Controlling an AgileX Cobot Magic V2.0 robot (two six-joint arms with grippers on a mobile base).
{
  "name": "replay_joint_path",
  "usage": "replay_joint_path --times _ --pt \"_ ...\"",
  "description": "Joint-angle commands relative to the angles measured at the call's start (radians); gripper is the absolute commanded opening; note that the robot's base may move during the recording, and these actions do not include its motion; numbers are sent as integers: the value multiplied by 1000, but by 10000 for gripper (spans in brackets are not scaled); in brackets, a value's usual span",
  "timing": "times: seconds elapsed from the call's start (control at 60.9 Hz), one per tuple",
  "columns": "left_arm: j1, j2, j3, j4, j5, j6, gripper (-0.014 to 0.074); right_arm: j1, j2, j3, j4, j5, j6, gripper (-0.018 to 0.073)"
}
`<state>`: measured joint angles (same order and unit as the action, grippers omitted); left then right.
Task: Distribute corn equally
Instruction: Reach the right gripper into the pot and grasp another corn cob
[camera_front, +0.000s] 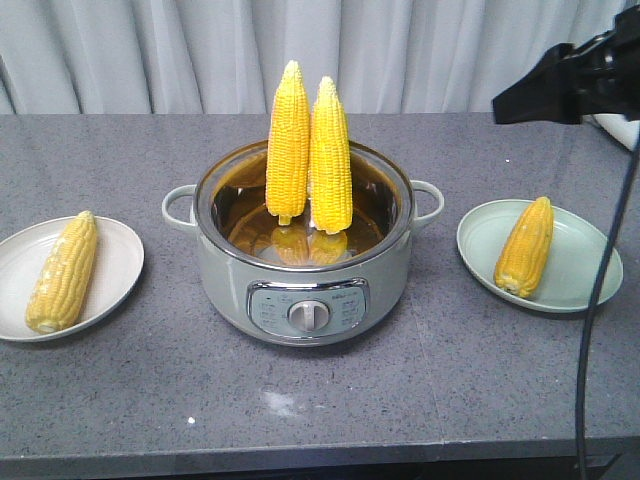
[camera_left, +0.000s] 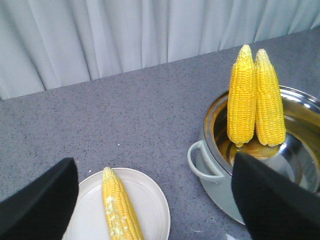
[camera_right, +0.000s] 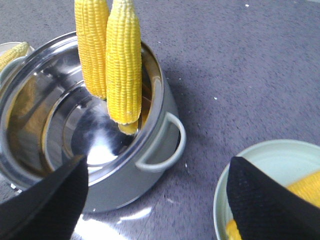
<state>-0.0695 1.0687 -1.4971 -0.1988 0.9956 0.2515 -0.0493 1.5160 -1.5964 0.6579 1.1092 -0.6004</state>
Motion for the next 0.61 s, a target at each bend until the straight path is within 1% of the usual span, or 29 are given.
replay_joint_path --times 0.0,0.082,0.181,0.411,0.592 --pt "1 -9 -18 -20 -69 -3 589 55 11 -28 52 -97 -47 557" --pt "1 -9 -18 -20 -66 -3 589 128 61 -46 13 -183 -51 557" --pt "1 -9 -18 -20 -59 -3 589 185 129 -103 -2 -240 -49 557" --pt "1 -9 -18 -20 -51 -3 589 258 299 -306 -1 -244 -39 557" --pt "1 -9 -18 -20 -51 -3 589 294 398 -392 -3 -249 -35 557"
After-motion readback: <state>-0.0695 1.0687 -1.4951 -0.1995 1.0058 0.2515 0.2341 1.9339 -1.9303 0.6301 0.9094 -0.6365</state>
